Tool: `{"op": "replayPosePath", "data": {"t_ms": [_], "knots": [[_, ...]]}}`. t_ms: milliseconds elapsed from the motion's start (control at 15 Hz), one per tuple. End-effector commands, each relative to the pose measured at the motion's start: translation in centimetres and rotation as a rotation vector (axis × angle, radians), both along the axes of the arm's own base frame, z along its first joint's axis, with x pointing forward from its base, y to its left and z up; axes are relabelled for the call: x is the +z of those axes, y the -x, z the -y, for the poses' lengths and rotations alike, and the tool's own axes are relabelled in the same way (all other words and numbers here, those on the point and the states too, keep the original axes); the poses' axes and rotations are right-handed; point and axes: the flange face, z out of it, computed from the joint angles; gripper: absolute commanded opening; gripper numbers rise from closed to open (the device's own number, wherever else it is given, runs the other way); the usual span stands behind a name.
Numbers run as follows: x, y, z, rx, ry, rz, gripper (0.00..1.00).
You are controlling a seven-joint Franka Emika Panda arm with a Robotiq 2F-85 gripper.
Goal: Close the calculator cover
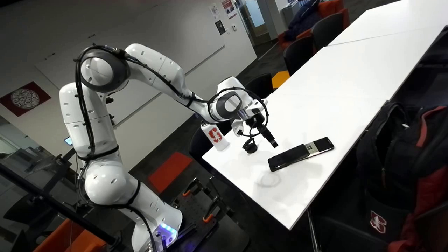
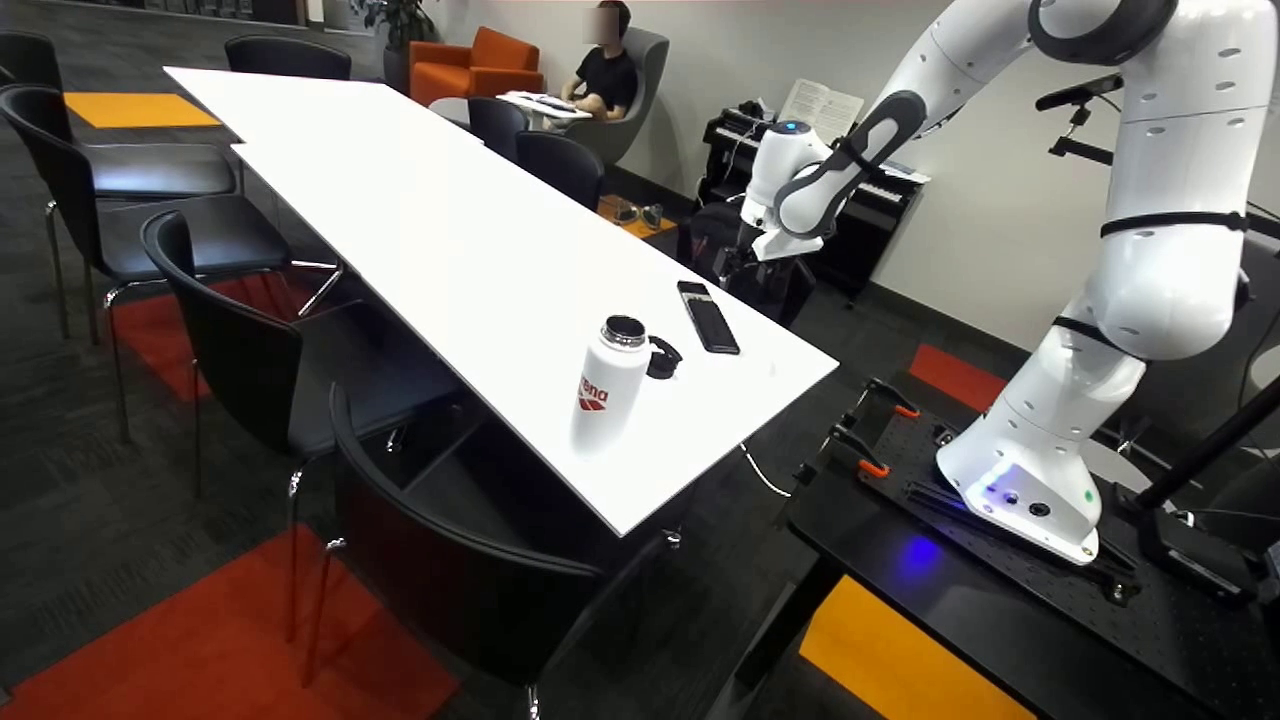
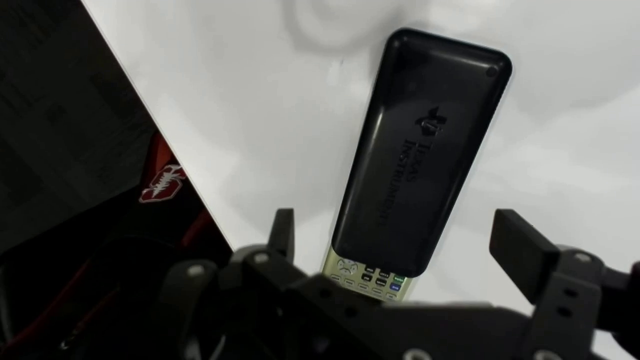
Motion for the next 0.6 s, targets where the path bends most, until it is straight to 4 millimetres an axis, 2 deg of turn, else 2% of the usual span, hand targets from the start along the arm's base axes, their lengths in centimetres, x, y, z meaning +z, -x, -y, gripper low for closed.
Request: {"op": "replayPosePath", "data": {"t_ms": [0,333,533], "knots": [[-0.2,-0.3,0.3,-0.021,0.004,0.019,0.80],[-2.2,-1.7,1.9,-0.064,0.009,0.047,0.40],[-4.4,-3.0,2.8,-0.077,-0.006,0.057,0.18]]}}
